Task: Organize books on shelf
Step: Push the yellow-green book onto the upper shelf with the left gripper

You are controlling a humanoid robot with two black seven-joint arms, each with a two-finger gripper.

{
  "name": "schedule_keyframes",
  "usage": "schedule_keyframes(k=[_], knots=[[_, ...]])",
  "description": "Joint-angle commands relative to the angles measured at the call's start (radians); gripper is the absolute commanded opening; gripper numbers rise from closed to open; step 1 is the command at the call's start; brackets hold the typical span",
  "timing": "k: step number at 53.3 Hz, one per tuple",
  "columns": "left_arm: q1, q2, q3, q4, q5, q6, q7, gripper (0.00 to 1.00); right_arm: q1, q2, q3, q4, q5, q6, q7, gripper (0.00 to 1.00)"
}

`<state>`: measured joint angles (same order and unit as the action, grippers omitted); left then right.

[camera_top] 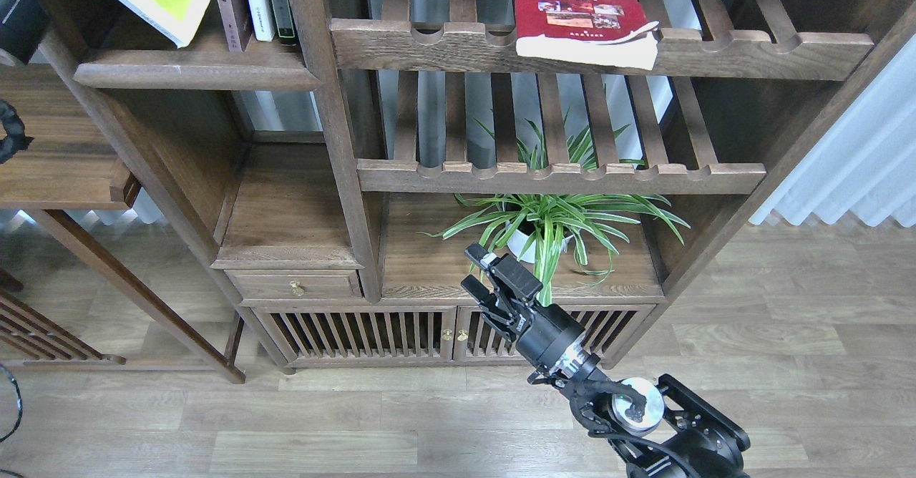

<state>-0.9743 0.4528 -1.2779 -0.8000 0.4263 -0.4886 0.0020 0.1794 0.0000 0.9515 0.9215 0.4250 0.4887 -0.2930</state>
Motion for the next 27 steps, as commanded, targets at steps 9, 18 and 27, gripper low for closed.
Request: schedule_keyframes(k=[9,18,27], knots=[[-0.078,-0.045,0.061,0.11,0.0,0.0,-0.014,0.1,-0.003,0.0,-0.019,0.002,0.0,0.0,0.0,0.9],[-0.096,-0.052,0.111,0.137,0.0,0.025,-0.028,0.1,-0.014,0.0,-0.019,0.002,0.0,0.0,0.0,0.9],[-0.115,-0.046,0.157,0.156,0.0,0.027,-0.025,0.14,-0.015,0.0,-0.019,0.0,0.0,0.0,0.0,0.9]])
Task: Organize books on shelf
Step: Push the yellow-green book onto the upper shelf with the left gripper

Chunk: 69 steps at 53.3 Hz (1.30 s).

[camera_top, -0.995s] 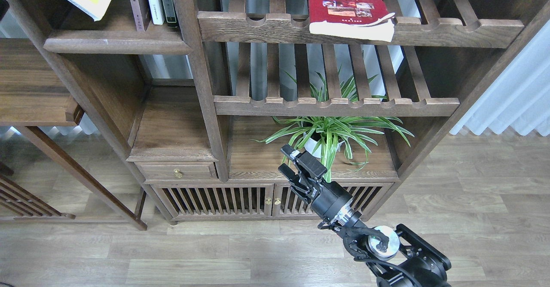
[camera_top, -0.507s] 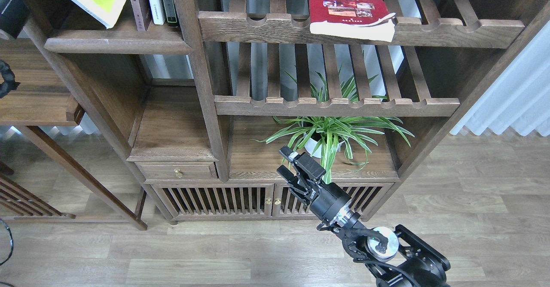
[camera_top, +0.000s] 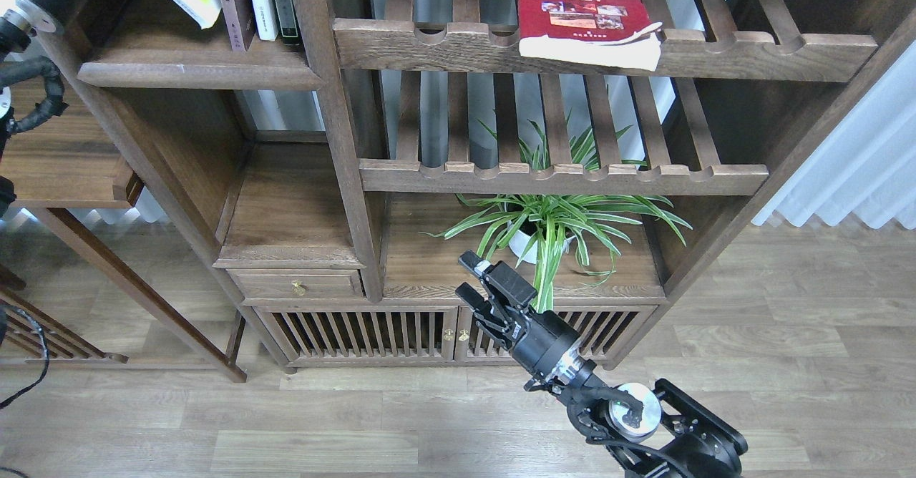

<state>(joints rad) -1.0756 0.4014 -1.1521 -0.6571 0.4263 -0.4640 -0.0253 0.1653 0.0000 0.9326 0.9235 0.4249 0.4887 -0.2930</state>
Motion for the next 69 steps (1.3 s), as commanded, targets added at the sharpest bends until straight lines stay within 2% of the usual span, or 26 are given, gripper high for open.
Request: schedule_keyframes(k=[1,12,21,27,36,62,69], knots=[[-0.017,0.007,0.038,0.016,0.0,0.002,0.002,0.14,-0.001,0.0,0.0,-0.002,0.0,0.0,0.0,0.9],[-0.035,0.013,0.081,0.033,0.002,0.001,0.016,0.18,-0.001,0.0,-0.002,-0.002,0.0,0.0,0.0,0.9],[-0.05,0.028,0.118,0.037,0.002,0.001,0.039,0.26,-0.001,0.0,-0.002,-0.002,0.0,0.0,0.0,0.9],[-0.061,0.03,0.126,0.042,0.002,0.001,0.041,0.38,-0.001,0.0,0.0,-0.003,0.0,0.0,0.0,0.9],[-0.081,0.027,0.127,0.042,0.002,0.001,0.041,0.43,-0.001,0.0,-0.002,-0.003,0.0,0.0,0.0,0.9],[-0.153,0.016,0.054,0.016,-0.012,-0.004,0.022,0.53,-0.003,0.0,0.0,-0.003,0.0,0.0,0.0,0.9],[-0.158,0.005,0.02,-0.001,-0.04,-0.005,-0.013,0.56,-0.012,0.0,0.0,-0.003,0.0,0.0,0.0,0.9]])
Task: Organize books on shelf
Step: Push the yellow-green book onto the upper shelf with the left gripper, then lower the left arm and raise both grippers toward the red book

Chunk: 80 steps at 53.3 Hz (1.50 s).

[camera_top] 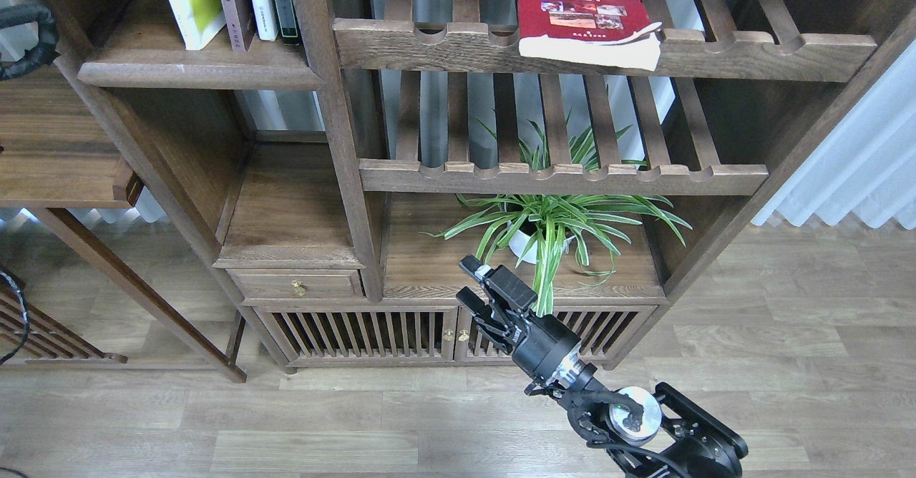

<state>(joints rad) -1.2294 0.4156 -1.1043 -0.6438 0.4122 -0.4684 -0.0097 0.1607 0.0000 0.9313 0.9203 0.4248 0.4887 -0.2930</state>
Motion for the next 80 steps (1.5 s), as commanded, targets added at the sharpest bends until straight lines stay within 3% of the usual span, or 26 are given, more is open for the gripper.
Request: schedule_keyframes(k=[1,16,21,27,28,32,38,46,61,74,80], knots=[[-0.004,-0.009,-0.029,-0.016,-0.029,-0.001,-0.032,0.56,-0.006,0.0,0.001,0.002,0.0,0.0,0.0,0.91],[0.014,-0.004,-0.055,-0.02,-0.19,-0.012,-0.113,0.66,-0.006,0.0,0.003,0.012,0.003,0.0,0.0,0.93],[0.073,-0.003,-0.115,-0.086,-0.26,-0.016,-0.13,0.7,-0.006,0.0,0.012,0.035,0.006,0.0,0.005,0.93],[0.156,-0.003,-0.167,-0.174,-0.355,-0.018,-0.128,0.73,-0.012,0.0,0.017,0.084,0.008,0.0,0.051,0.93],[0.209,-0.003,-0.192,-0.247,-0.392,-0.018,-0.128,0.77,-0.006,0.0,0.017,0.113,0.008,0.0,0.098,0.93],[0.241,-0.004,-0.216,-0.296,-0.414,-0.018,-0.13,0.79,0.003,0.0,0.017,0.14,0.006,0.0,0.126,0.93],[0.284,-0.014,-0.238,-0.366,-0.429,-0.018,-0.131,0.84,0.03,0.0,0.018,0.153,0.006,0.0,0.143,0.93],[0.318,-0.015,-0.236,-0.428,-0.432,-0.018,-0.13,1.0,0.054,0.0,0.027,0.152,0.008,0.0,0.149,0.93],[0.375,-0.041,-0.24,-0.499,-0.435,-0.02,-0.133,1.0,0.117,0.0,0.047,0.15,0.006,0.0,0.149,0.96],[0.55,-0.124,-0.295,-0.649,-0.438,-0.02,-0.144,1.0,0.117,0.0,0.095,0.201,0.008,0.0,0.153,0.97],[0.625,-0.156,-0.295,-0.709,-0.438,-0.02,-0.145,1.0,0.112,0.0,0.135,0.271,0.009,0.0,0.179,0.96]])
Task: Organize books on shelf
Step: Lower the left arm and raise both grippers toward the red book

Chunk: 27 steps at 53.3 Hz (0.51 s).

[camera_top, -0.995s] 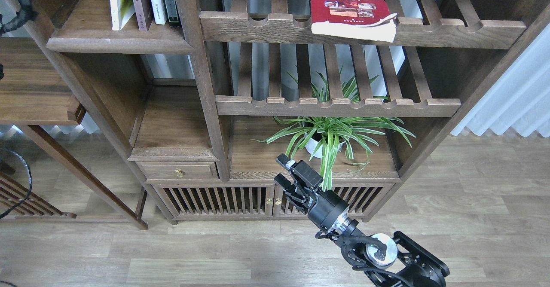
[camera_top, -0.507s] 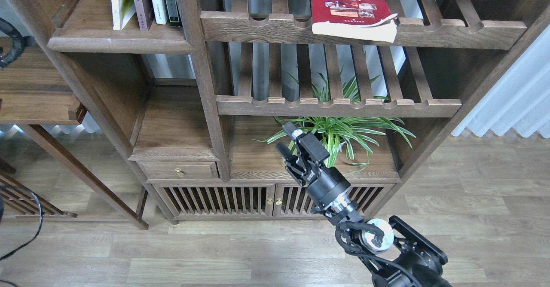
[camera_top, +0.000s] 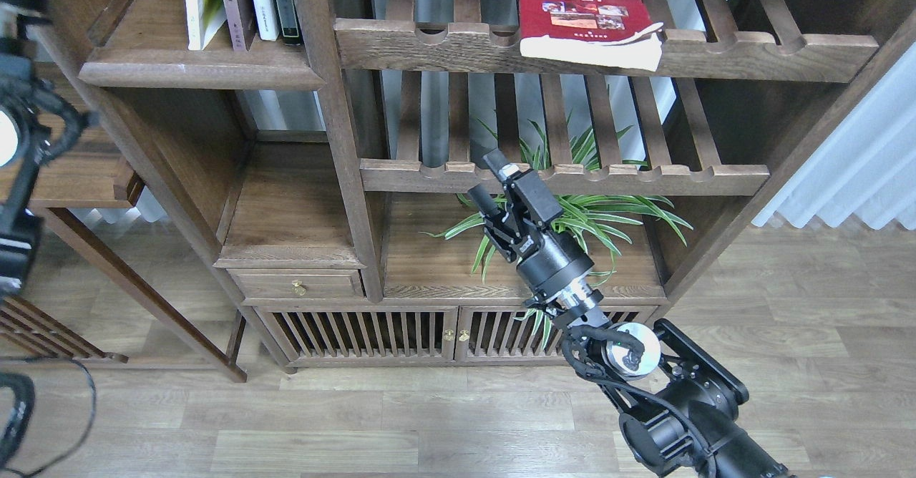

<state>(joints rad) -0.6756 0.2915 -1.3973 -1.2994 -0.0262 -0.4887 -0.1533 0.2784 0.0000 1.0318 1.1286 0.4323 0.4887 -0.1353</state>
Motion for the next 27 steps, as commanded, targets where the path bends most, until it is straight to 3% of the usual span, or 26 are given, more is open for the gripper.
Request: schedule_keyframes(k=[1,2,9,19,27], knots=[[0.074,-0.035,-0.002,-0.057,0.0,0.0,-0.002,1.0,-0.005,0.0,0.036,0.068,0.002,0.0,0.025,0.96],[0.094,-0.079,-0.005,-0.064,0.002,0.0,0.001,1.0,-0.007,0.0,0.053,0.121,0.003,0.0,0.051,0.96],[0.11,-0.12,-0.002,-0.067,0.003,0.0,0.003,1.0,-0.002,0.0,0.063,0.161,0.003,0.0,0.112,0.95],[0.162,-0.219,-0.005,-0.07,0.011,0.0,0.012,1.0,0.013,0.0,0.063,0.174,0.003,0.0,0.145,0.93],[0.231,-0.245,0.018,-0.07,0.028,0.0,0.018,1.0,0.045,0.0,0.063,0.194,0.005,0.0,0.204,0.93]])
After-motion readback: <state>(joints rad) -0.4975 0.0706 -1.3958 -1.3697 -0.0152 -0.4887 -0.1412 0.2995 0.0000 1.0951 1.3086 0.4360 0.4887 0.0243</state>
